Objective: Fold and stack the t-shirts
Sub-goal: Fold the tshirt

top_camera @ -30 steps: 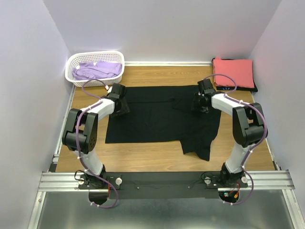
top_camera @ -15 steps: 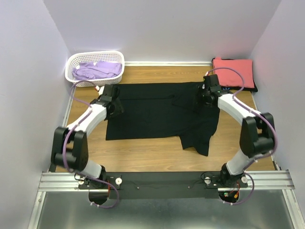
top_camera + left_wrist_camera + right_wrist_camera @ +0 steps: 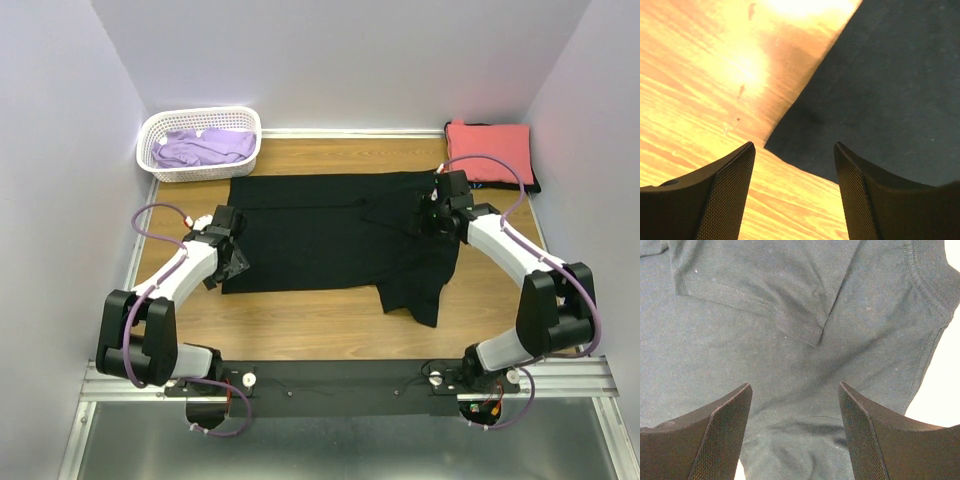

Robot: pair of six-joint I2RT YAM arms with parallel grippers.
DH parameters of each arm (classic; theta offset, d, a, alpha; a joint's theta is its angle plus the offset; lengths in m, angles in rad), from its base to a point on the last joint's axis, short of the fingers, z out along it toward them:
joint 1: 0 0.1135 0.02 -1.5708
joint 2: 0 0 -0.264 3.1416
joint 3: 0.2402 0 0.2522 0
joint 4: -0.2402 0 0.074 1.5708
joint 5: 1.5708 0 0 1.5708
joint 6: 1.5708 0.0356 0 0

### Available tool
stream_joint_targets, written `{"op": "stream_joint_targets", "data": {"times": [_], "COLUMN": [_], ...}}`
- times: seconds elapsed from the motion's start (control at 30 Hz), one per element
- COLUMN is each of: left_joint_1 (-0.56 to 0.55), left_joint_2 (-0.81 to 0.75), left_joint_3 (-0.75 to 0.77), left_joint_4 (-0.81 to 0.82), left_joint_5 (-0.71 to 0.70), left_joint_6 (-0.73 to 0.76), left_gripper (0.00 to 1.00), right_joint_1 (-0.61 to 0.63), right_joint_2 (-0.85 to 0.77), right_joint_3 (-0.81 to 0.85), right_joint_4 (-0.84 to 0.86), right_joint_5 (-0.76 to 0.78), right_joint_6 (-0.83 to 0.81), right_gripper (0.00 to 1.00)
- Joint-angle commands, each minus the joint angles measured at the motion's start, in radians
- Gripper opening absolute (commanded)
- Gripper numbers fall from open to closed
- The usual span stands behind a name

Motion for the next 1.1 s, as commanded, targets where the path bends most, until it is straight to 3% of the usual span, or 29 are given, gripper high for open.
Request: {"op": "stream_joint_targets", "data": {"times": [0.0, 0.23, 0.67, 0.73, 0.93, 1.0, 1.07], "left_joint_1": [0.003, 0.003, 0.003, 0.001, -0.004, -0.007, -0.010], "left_joint_2": [0.009, 0.029, 0.167, 0.179, 0.188, 0.194, 0.199], "left_joint_3": [-0.015, -0.021, 0.022, 0.023, 0.022, 0.022, 0.020], "left_joint_4": [-0.037, -0.037, -0.052, -0.054, -0.049, -0.048, -0.044], "left_joint_5": [-0.053, -0.041, -0.030, -0.046, -0.053, -0.062, -0.070], "left_joint_6": [-0.049, -0.035, 0.020, 0.020, 0.029, 0.032, 0.035], "left_gripper": [0.67, 0.54, 0.55, 0.51, 0.12, 0.11, 0.03], "right_joint_1": [-0.008, -0.008, -0.008, -0.008, -0.008, -0.008, -0.008], "right_joint_2": [-0.048, -0.065, -0.108, -0.114, -0.123, -0.123, -0.123], "right_joint_3": [-0.025, -0.030, -0.028, -0.031, -0.036, -0.037, -0.040], "right_joint_4": [-0.014, -0.004, -0.002, -0.001, 0.006, 0.006, 0.009], "right_joint_5": [0.007, 0.015, 0.035, 0.038, 0.050, 0.050, 0.050], "right_joint_6": [-0.005, -0.003, 0.000, -0.002, -0.003, -0.002, -0.002], "right_gripper": [0.77, 0.77, 0.77, 0.77, 0.77, 0.77, 0.77]}}
